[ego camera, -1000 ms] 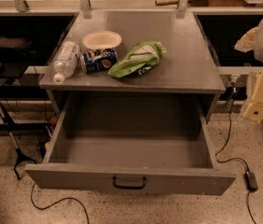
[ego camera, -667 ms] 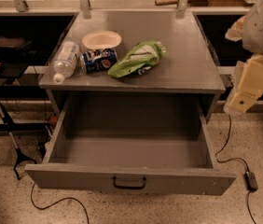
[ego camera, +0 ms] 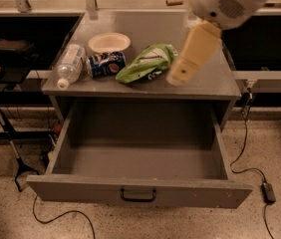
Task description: Place pepsi can into top drawer
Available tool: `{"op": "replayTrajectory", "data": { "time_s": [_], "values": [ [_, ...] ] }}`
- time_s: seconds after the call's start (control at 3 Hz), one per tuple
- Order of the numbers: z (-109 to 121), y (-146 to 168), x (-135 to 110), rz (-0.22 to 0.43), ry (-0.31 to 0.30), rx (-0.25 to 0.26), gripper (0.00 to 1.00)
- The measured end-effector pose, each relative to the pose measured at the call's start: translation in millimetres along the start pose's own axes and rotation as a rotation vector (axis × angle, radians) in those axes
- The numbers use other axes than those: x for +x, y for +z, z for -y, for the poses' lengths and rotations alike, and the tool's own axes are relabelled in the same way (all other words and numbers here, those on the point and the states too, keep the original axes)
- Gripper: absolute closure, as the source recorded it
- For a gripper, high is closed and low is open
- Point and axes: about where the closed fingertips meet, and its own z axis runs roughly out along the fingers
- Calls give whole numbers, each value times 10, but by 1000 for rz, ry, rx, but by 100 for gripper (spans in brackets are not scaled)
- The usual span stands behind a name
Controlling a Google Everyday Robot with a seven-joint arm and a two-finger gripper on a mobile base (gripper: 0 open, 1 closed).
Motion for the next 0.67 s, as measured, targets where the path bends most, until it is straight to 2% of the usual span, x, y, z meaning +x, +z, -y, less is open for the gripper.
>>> {"op": "replayTrajectory", "data": {
  "time_s": [0.33,0.67],
  "values": [
    [43,456,-911,179,33,-33,0],
    [131,770,-1399,302,138,-30,0]
  ]
}}
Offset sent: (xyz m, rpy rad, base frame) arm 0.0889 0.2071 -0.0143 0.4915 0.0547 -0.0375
